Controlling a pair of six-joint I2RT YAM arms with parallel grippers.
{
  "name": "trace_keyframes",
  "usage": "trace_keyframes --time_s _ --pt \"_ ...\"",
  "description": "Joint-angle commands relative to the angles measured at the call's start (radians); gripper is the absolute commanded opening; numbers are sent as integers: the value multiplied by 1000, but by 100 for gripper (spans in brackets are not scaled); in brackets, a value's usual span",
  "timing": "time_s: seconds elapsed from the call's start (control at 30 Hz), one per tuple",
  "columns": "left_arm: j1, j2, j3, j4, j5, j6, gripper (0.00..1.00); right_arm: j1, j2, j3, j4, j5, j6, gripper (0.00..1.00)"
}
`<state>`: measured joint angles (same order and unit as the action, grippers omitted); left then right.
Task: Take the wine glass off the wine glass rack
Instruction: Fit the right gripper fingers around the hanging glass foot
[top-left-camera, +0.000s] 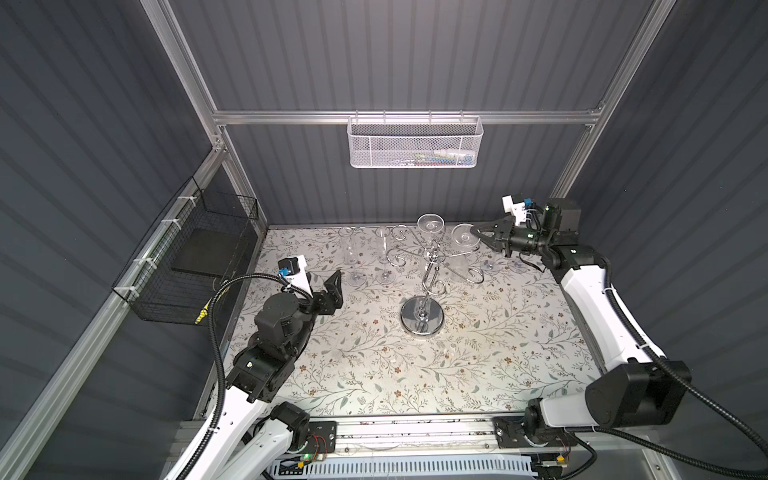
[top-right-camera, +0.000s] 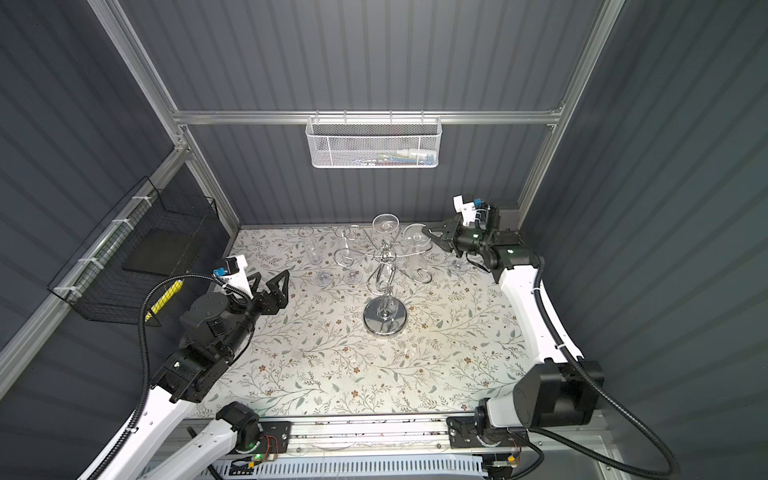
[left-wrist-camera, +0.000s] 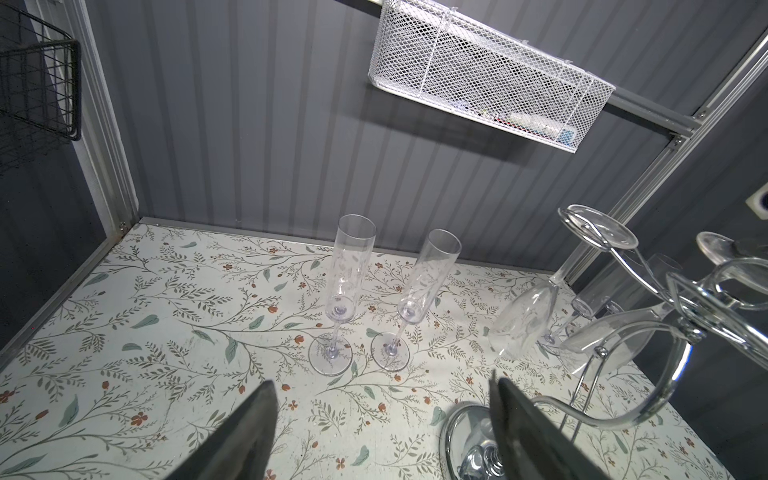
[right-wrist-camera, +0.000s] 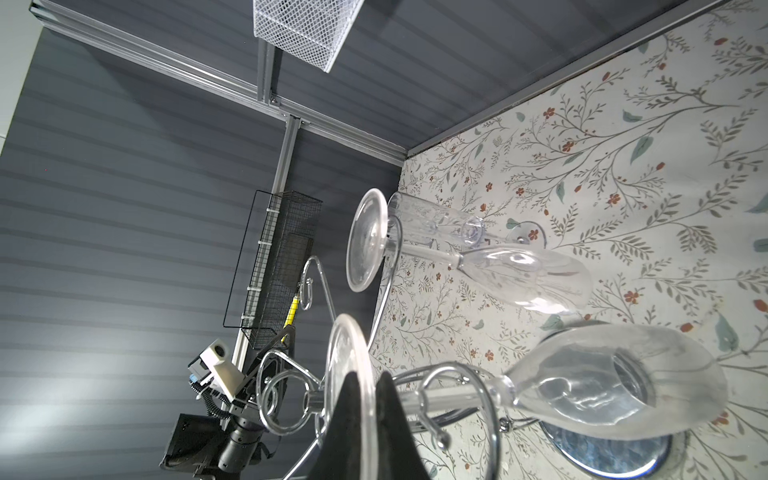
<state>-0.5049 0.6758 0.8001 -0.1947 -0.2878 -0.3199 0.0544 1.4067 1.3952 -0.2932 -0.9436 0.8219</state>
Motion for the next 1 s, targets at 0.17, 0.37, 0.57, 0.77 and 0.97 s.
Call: trace_keyframes --time_s 0.17,0.37,0.57,0.77,0.97 --pt "1 -5 -15 9 6 -6 82 5 -46 25 -54 -17 -8 0" --pt "1 -7 -20 8 7 -7 82 4 -51 34 -75 19 -20 0" --pt "2 -15 -23 3 4 -5 82 2 -32 51 -69 55 -11 0" --pt "2 -19 -25 1 -2 -2 82 -10 -30 58 -73 72 0 0" --pt "2 -15 -27 3 -1 -5 82 -31 -43 42 -77 73 12 0"
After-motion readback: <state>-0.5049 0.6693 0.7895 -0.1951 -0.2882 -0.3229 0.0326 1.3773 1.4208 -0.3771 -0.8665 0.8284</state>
